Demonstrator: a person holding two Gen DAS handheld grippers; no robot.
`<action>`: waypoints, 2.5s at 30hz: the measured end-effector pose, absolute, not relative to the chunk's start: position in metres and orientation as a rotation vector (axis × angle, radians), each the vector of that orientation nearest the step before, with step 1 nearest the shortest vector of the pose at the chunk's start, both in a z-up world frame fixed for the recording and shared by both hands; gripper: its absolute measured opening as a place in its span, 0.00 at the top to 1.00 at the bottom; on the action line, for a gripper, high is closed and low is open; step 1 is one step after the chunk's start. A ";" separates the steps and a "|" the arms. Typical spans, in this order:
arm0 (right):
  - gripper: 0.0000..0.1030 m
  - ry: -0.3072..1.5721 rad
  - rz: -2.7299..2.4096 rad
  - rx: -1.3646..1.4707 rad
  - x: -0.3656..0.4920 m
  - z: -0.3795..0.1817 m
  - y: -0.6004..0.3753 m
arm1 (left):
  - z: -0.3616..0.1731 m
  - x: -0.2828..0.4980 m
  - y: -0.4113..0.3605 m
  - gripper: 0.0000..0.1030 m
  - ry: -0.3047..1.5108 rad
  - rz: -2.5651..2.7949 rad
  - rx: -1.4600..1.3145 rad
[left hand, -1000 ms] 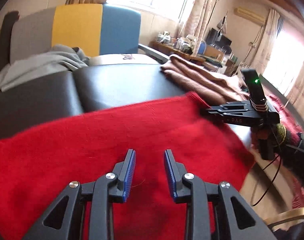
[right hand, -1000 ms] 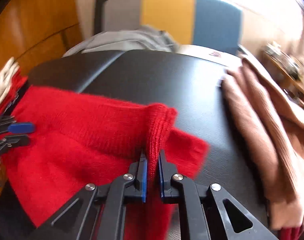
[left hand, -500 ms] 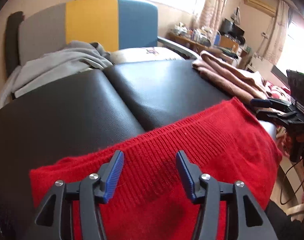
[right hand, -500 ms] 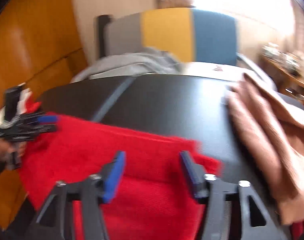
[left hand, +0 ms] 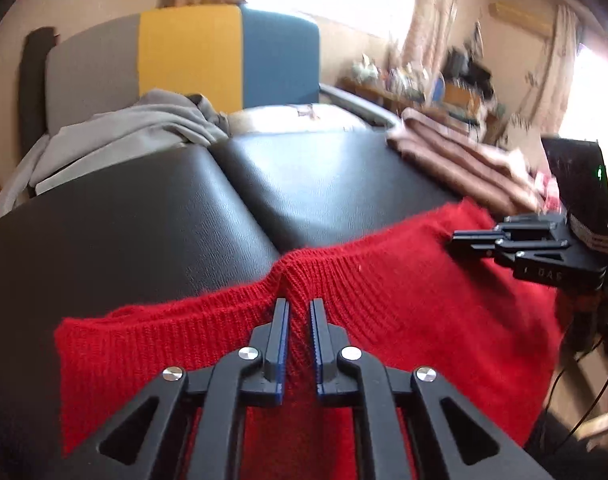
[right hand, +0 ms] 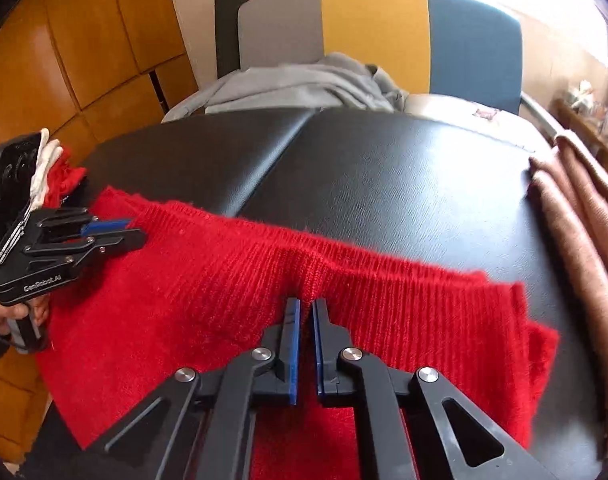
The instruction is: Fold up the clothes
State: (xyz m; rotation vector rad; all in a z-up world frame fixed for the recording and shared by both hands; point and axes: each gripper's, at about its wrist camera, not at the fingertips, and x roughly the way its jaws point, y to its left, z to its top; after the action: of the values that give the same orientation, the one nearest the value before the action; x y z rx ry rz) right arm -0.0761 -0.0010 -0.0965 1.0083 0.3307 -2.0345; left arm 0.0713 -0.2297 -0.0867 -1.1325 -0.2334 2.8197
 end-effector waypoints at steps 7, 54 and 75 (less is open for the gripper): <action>0.95 0.270 -2.109 0.923 -0.085 -0.077 -0.009 | -0.078 0.071 -0.235 0.92 -0.327 2.927 -1.025; 0.92 0.147 -2.166 1.004 -0.104 -0.124 -0.010 | -0.103 0.092 -0.292 0.94 -0.327 2.974 -1.268; 0.90 0.196 -2.223 1.001 -0.106 -0.124 -0.019 | -0.108 0.105 -0.330 0.84 -0.691 3.026 -1.243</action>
State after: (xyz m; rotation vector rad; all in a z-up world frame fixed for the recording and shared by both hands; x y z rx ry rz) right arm -0.1057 -0.0187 -0.1240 1.0011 0.1963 -2.2233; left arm 0.1053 -0.3298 -0.1082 -1.2426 -0.6906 3.0263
